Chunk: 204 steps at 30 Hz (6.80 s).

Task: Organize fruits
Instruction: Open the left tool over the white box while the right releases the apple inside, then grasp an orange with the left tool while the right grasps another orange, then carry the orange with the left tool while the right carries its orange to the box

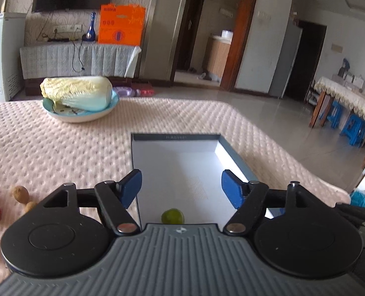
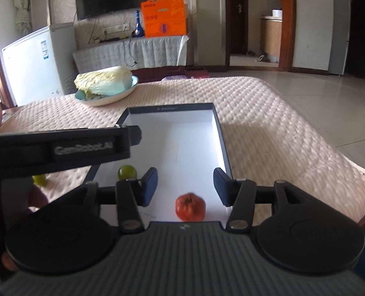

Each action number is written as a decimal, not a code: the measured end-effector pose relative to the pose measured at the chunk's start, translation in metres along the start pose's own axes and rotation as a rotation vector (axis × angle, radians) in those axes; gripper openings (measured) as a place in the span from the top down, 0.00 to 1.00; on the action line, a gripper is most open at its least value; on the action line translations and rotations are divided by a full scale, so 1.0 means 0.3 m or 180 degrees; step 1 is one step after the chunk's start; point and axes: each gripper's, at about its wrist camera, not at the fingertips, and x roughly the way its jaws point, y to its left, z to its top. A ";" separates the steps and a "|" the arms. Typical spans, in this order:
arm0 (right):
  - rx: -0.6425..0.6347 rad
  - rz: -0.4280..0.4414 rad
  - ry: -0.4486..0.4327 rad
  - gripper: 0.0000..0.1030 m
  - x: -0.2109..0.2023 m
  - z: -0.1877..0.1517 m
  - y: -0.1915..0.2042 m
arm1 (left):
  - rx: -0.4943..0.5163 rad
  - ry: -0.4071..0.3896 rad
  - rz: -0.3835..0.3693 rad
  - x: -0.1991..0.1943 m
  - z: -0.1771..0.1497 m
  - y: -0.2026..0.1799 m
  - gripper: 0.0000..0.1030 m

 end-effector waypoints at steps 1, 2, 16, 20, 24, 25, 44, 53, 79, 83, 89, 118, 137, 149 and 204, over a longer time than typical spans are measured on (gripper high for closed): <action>0.0038 -0.0026 -0.0031 0.49 -0.002 0.003 0.003 | -0.0027 -0.0064 0.0023 -0.014 0.005 0.008 0.25; 0.0073 -0.0050 -0.0065 0.49 -0.005 0.006 0.006 | -0.0056 -0.0119 0.0047 -0.028 0.009 0.016 0.24; 0.0039 0.0093 -0.0216 0.33 0.015 0.031 0.192 | -0.0324 -0.0427 0.0485 -0.210 0.030 0.187 0.06; -0.0012 0.0214 -0.0220 0.33 0.016 0.029 0.253 | -0.0390 -0.0465 0.0657 -0.265 0.029 0.260 0.06; -0.0079 0.0379 -0.0199 0.33 0.021 0.022 0.318 | -0.0487 -0.0469 0.0814 -0.320 0.027 0.330 0.06; -0.0121 0.0432 -0.0187 0.33 0.022 0.021 0.338 | -0.0510 -0.0470 0.0858 -0.336 0.023 0.348 0.06; -0.0685 0.0984 0.0013 0.34 0.045 -0.042 0.615 | -0.0647 -0.0125 0.1780 -0.622 -0.105 0.715 0.06; -0.0884 0.1286 0.0110 0.34 0.043 -0.084 0.702 | -0.0199 0.0227 0.1918 -0.657 -0.193 0.860 0.06; -0.1061 0.1449 0.0336 0.60 0.146 -0.134 0.895 | -0.0359 0.0770 0.1379 -0.528 -0.246 0.997 0.40; -0.1194 0.1409 0.0298 0.61 0.137 -0.143 0.910 | -0.0274 0.0832 0.1424 -0.508 -0.251 0.987 0.44; -0.1148 0.1426 0.0327 0.61 0.123 -0.130 0.887 | -0.0275 0.0786 0.1419 -0.495 -0.248 0.985 0.58; -0.0755 0.1567 0.0182 0.61 0.018 -0.032 0.708 | -0.0344 0.0455 0.1329 -0.468 -0.149 0.820 0.59; -0.0674 0.1516 0.0066 0.61 -0.042 -0.014 0.592 | -0.0242 0.0385 0.1198 -0.426 -0.114 0.703 0.59; -0.0620 0.1494 0.0000 0.61 -0.072 0.004 0.530 | -0.0158 0.0360 0.1103 -0.395 -0.095 0.625 0.59; -0.0232 0.0969 -0.0129 0.61 -0.181 -0.012 0.069 | 0.0230 0.0286 0.0351 -0.205 -0.066 0.166 0.59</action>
